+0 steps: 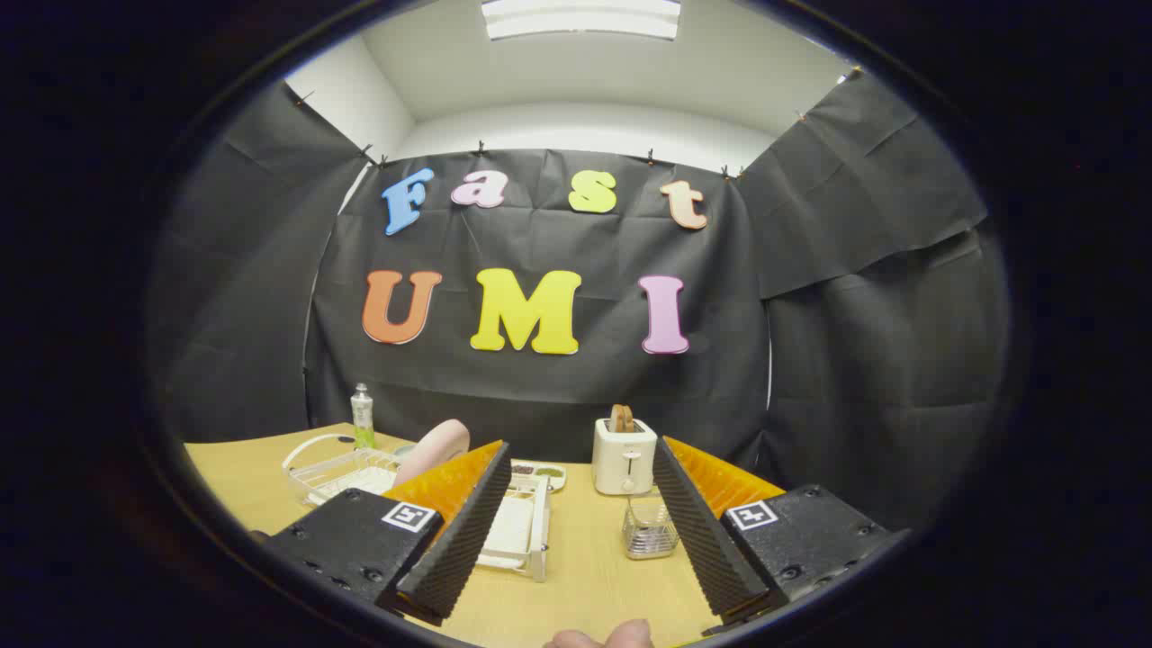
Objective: Take the plate from the dish rack, then take the spoon from the basket and place it into the plate.
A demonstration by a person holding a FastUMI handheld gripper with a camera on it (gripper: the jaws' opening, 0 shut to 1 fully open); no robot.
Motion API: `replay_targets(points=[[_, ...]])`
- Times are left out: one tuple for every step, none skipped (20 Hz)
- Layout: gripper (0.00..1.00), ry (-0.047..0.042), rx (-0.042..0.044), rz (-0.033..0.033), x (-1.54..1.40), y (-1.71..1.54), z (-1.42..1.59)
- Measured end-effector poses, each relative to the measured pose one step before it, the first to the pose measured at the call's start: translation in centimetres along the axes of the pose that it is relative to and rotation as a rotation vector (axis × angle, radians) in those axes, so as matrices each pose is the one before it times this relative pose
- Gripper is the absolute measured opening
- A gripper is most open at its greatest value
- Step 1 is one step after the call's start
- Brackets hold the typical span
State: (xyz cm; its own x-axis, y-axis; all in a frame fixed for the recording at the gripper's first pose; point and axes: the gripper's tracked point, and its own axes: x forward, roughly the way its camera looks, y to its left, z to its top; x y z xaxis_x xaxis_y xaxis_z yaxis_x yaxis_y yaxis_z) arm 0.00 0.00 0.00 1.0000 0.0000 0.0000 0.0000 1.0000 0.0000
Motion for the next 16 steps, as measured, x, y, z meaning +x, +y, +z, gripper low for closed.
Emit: replay_targets(points=[[1.00,0.00073,0.00104,-0.00102,-0.006,-0.030,0.052],[1.00,0.00295,-0.00156,0.00145,-0.043,0.088,-0.151],[1.00,0.00120,0.00098,0.00218,-0.044,0.022,-0.009],[1.00,0.00185,0.00152,0.00184,0.054,-0.021,-0.052],[1.00,-0.00042,0.00205,0.00023,-0.021,0.005,0.020],[1.00,0.00289,0.00125,-0.00010,0.032,-0.008,-0.128],[1.00,0.00291,0.00189,0.00083,0.004,0.023,-0.032],[1.00,0.00195,0.00529,0.00284,0.009,0.161,-0.014],[1.00,0.00090,0.00415,0.00314,-0.047,0.087,0.078],[1.00,-0.00140,0.00177,-0.00082,-0.036,-0.030,0.008],[1.00,-0.00256,0.00046,-0.00067,0.004,-0.035,0.096],[1.00,-0.00131,0.00087,0.00051,-0.102,0.061,0.024],[1.00,-0.00177,0.00044,0.00071,0.066,0.025,0.102],[1.00,-0.00226,-0.00072,-0.00129,0.007,-0.025,0.142],[1.00,-0.00114,-0.00101,-0.00047,-0.023,0.015,0.097],[1.00,-0.00200,0.00047,-0.00011,-0.007,0.007,-0.113]])
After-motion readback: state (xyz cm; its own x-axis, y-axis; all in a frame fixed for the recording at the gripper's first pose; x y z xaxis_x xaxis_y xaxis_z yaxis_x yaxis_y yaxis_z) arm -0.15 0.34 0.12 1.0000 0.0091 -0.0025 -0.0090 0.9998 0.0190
